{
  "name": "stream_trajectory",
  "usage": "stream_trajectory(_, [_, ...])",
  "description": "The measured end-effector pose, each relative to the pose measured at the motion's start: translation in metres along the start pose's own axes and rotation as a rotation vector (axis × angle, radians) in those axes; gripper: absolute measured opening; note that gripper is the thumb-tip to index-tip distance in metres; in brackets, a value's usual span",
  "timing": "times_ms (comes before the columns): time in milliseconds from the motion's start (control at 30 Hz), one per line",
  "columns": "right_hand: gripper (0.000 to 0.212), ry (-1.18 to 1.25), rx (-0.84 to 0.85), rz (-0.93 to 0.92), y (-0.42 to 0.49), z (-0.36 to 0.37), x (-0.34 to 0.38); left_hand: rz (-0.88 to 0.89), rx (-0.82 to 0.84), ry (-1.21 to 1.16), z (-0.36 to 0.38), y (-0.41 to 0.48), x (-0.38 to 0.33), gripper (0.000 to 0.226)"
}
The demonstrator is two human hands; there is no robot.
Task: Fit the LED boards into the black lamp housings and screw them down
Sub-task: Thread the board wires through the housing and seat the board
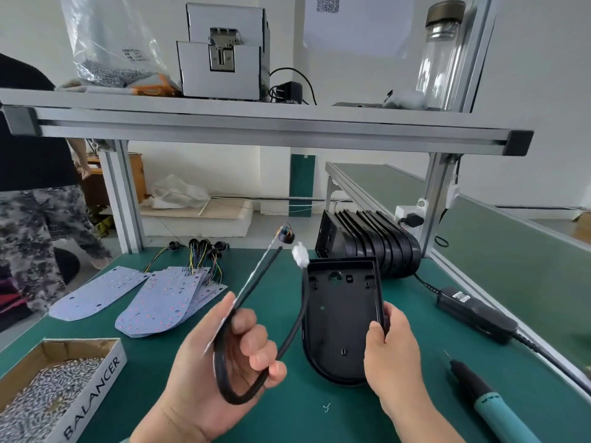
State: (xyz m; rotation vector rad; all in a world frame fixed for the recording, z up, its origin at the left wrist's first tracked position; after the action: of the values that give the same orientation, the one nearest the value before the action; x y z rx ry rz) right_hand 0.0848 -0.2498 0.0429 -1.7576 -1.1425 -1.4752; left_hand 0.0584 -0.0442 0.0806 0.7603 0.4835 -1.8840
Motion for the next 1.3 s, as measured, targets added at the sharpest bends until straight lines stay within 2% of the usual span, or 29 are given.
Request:
stream_trajectory(100, [0.045, 0.091, 0.023, 0.001, 0.001, 0.003, -0.001, -0.08, 0.089, 0.004, 0.004, -0.001, 0.006, 0.043])
stream_trajectory(167, [0.044, 0.113, 0.028, -0.019, 0.0, 0.003, 0.001, -0.106, 0.204, -0.027, 0.012, -0.004, 0.007, 0.033])
stream_trajectory(200, [0.043, 0.12, 0.036, -0.04, -0.001, 0.004, 0.003, -0.1, 0.211, -0.031, 0.013, -0.005, 0.006, 0.032])
stream_trajectory(333, [0.047, 0.124, 0.073, -0.151, -0.005, 0.008, 0.01, -0.025, 0.022, 0.0, 0.001, -0.003, 0.001, 0.044])
stream_trajectory(467, [0.043, 0.171, 0.009, -0.188, -0.005, 0.004, 0.01, 0.08, -0.057, -0.022, -0.005, -0.003, -0.012, 0.047])
stream_trajectory(633, [0.045, 0.253, -0.05, -0.237, -0.003, -0.008, 0.014, 0.182, -0.248, 0.019, -0.02, -0.005, -0.023, 0.029])
stream_trajectory(767, [0.046, 0.248, -0.033, -0.29, -0.005, -0.008, 0.018, 0.232, -0.363, -0.012, -0.032, -0.006, -0.025, 0.027])
stream_trajectory(900, [0.048, 0.231, 0.001, -0.344, -0.008, -0.005, 0.022, 0.269, -0.419, -0.034, -0.04, -0.008, -0.031, 0.031])
stream_trajectory(1167, [0.065, 0.143, -0.03, -0.554, -0.021, -0.006, 0.04, 0.303, -0.457, 0.073, -0.039, -0.012, -0.035, 0.022])
stream_trajectory(1300, [0.066, 0.132, -0.035, -0.598, -0.023, -0.005, 0.041, 0.337, -0.47, 0.121, -0.037, -0.014, -0.035, 0.019])
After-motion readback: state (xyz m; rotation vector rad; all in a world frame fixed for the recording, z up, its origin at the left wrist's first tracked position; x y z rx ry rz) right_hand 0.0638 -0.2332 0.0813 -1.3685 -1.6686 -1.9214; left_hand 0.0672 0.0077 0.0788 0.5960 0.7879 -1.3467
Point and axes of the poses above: each hand's wrist, its own y-axis towards the middle knuckle, its own z-axis out of the palm, x = y × z, the point moved 8 cm from there along y, towards the middle knuckle, and after that the axes turned 8 degrees about y, right-handed, at the moved point
